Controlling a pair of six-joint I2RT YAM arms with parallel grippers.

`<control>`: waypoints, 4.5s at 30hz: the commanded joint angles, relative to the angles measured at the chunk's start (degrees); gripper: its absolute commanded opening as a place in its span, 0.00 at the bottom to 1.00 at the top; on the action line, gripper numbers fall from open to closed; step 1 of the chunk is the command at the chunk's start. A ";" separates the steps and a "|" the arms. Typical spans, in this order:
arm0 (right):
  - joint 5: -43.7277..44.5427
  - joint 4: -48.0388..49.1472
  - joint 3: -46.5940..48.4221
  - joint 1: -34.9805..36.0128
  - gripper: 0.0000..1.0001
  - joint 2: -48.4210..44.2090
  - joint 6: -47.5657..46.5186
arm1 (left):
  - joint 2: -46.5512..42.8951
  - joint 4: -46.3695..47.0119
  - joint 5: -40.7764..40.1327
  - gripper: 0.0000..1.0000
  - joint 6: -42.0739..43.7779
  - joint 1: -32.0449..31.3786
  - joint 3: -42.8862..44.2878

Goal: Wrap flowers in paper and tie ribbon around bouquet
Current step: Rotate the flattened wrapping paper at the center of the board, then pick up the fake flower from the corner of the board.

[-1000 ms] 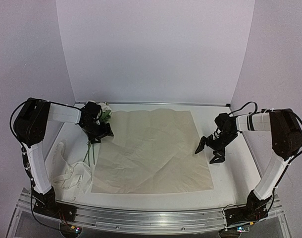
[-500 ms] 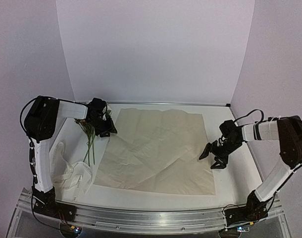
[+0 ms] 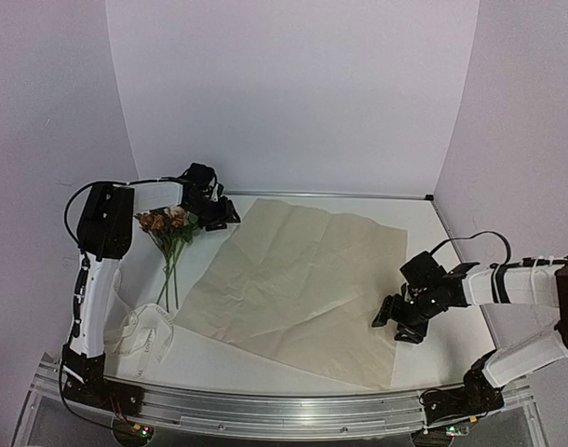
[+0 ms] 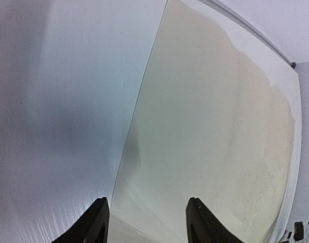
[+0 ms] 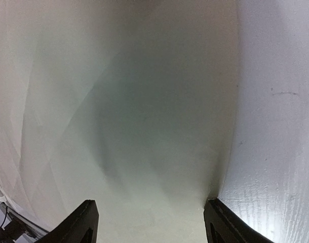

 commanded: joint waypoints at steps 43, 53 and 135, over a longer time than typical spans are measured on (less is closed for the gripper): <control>6.72 -23.39 11.18 3.75 0.98 -5.36 -17.99 | -52.35 9.60 -25.57 1.00 -48.49 -34.47 -70.54; 7.44 -23.34 11.57 3.66 0.98 -4.70 -19.09 | -49.31 12.19 -23.91 1.00 -39.37 -24.40 -69.89; -2.29 -14.77 28.56 -1.69 0.85 20.39 -18.60 | -25.19 -9.07 -32.06 0.83 -1.72 5.65 -32.13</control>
